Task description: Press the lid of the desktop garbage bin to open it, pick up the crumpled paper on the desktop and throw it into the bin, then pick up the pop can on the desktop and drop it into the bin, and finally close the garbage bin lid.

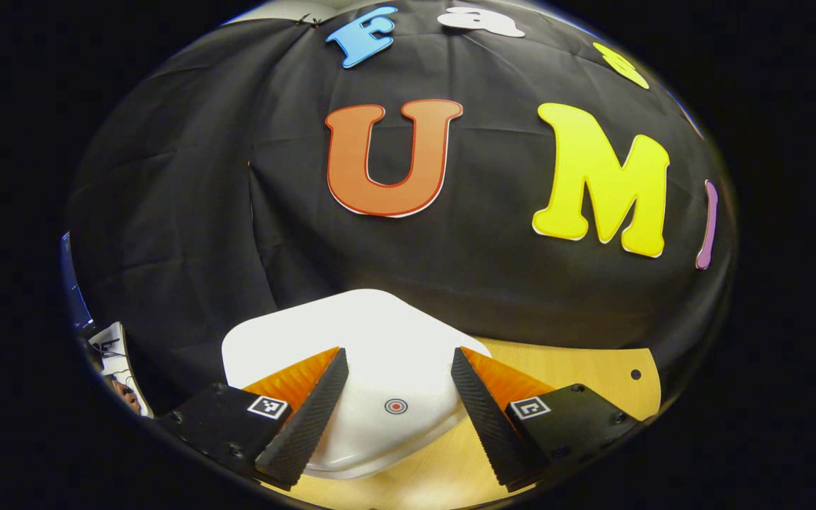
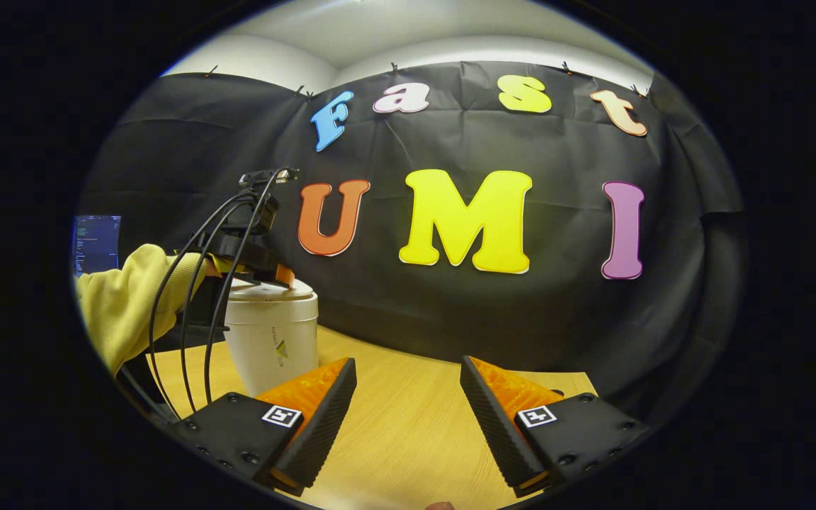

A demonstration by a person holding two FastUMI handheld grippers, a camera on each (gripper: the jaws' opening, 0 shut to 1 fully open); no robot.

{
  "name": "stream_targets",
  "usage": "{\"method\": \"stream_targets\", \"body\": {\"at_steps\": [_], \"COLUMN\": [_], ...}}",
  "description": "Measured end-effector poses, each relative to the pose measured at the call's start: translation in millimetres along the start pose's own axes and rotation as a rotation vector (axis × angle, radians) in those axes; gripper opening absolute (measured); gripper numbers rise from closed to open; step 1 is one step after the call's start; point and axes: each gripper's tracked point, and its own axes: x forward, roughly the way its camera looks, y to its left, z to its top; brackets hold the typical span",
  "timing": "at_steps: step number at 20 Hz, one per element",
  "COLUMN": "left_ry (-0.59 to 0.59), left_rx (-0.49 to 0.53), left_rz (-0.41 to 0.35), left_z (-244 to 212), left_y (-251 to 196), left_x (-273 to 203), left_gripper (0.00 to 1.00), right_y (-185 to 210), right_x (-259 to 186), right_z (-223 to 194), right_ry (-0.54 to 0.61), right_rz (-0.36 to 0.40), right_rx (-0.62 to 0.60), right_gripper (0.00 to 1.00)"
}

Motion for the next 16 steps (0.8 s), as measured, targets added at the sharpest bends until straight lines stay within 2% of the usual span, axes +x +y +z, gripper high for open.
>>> {"method": "stream_targets", "body": {"at_steps": [1,5,11,16], "left_ry": [-0.028,-0.016,0.011,-0.037], "left_rx": [0.018,0.018,0.036,0.051], "left_rz": [0.004,0.023,-0.01,-0.004], "left_z": [5.4,0.5,-11.2,-4.7], "left_y": [1.1,0.7,0.5,-0.3], "left_x": [-0.2,-0.8,0.4,-1.1], "left_gripper": [0.98,0.98,0.98,0.99], "right_y": [-1.4,-3.6,-1.0,6.2], "right_x": [-0.9,-0.1,1.0,-0.2], "right_z": [-1.8,-3.2,-5.4,1.2], "right_ry": [0.002,0.008,0.014,-0.009], "right_rz": [0.003,0.014,0.029,0.04], "right_rx": [0.0,0.012,0.019,0.019], "right_gripper": [0.94,0.94,0.94,0.94]}}
